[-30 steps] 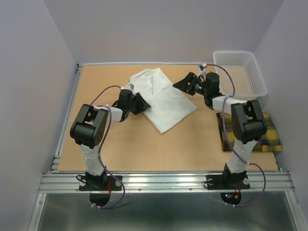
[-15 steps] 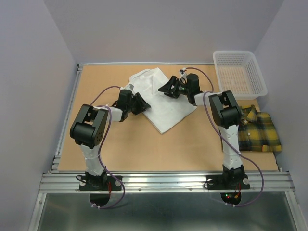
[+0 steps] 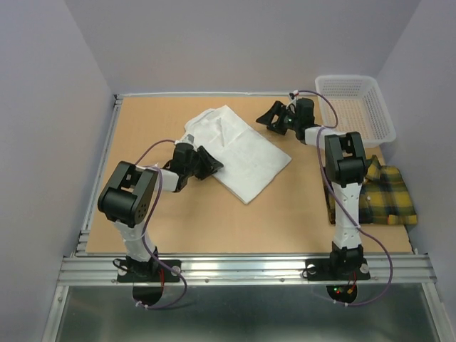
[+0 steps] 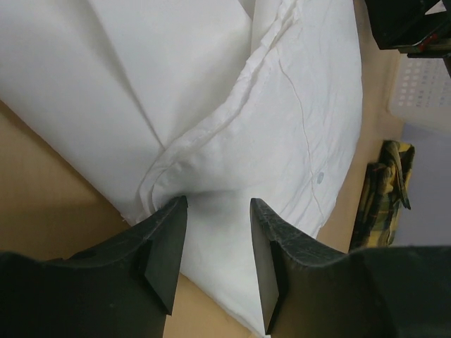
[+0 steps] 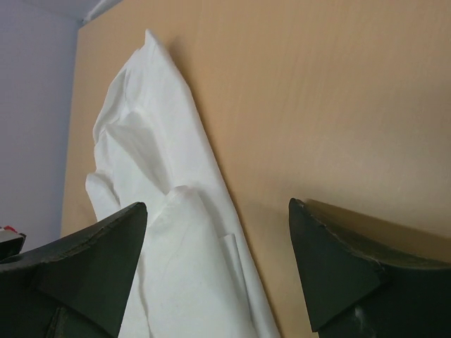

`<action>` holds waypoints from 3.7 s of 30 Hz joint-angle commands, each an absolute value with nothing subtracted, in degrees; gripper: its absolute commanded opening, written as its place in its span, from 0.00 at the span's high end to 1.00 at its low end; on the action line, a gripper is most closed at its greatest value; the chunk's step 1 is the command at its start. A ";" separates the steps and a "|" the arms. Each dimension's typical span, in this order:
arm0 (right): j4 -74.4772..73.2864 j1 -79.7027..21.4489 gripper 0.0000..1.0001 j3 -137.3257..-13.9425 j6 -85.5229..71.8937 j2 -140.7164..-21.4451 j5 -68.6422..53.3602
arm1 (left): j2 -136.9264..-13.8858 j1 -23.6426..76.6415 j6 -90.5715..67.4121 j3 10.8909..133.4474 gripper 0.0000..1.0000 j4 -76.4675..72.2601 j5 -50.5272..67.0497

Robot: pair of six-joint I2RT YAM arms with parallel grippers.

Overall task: Fold and stack the long sleeve shirts
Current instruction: Fold the shirt

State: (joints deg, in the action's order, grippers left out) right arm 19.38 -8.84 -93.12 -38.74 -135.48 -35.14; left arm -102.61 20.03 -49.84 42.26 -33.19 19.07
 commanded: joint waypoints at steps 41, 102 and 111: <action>-12.74 -31.63 0.60 -57.37 -21.80 -99.13 -8.35 | -79.81 18.20 -42.54 34.98 0.43 1.65 -10.63; -34.89 -4.48 0.00 -51.15 -29.79 -64.51 2.03 | -118.56 70.75 -20.30 82.44 0.46 13.36 -28.12; -33.84 -4.57 0.01 -50.36 -29.09 -65.56 -3.24 | -117.16 68.82 -21.44 79.10 0.77 11.60 -28.13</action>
